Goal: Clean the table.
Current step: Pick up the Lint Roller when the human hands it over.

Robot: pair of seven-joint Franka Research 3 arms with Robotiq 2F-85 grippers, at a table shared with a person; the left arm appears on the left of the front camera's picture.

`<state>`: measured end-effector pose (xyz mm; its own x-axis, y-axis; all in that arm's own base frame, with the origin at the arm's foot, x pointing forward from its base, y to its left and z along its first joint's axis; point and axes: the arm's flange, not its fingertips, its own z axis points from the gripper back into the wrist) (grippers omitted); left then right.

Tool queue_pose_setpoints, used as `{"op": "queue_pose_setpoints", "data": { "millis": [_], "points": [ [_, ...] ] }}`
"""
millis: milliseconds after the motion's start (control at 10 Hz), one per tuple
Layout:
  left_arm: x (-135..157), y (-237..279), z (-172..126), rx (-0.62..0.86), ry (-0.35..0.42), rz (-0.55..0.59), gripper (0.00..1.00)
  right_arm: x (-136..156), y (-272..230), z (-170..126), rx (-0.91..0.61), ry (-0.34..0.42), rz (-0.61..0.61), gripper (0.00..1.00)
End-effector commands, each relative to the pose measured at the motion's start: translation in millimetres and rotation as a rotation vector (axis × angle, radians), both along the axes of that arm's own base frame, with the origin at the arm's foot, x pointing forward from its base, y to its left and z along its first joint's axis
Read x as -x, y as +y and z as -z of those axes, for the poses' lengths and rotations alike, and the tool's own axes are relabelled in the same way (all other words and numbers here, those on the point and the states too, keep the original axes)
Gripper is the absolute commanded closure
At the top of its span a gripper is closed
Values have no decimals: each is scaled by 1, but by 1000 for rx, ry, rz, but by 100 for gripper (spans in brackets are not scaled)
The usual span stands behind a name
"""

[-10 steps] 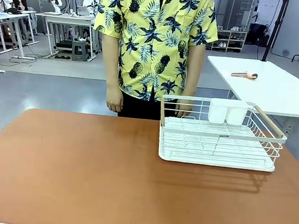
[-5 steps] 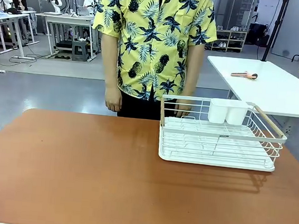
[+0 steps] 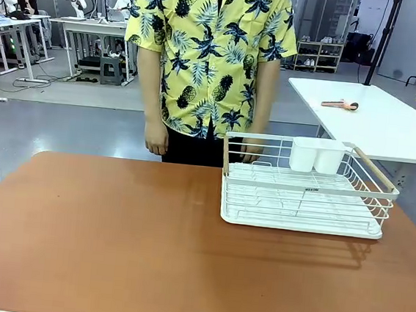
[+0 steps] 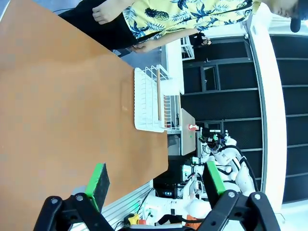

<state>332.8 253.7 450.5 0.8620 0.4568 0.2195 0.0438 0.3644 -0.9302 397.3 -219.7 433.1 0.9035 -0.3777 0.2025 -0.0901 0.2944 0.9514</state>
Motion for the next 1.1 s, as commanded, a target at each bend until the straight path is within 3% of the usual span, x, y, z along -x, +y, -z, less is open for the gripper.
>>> {"op": "queue_pose_setpoints", "data": {
  "millis": [0,1000],
  "points": [
    [2,2,-1,16,-22,9,0,-1,1,-2,-15,-15,-5,0],
    [2,2,-1,16,-22,9,0,-1,1,-2,-15,-15,-5,0]
  ]
}}
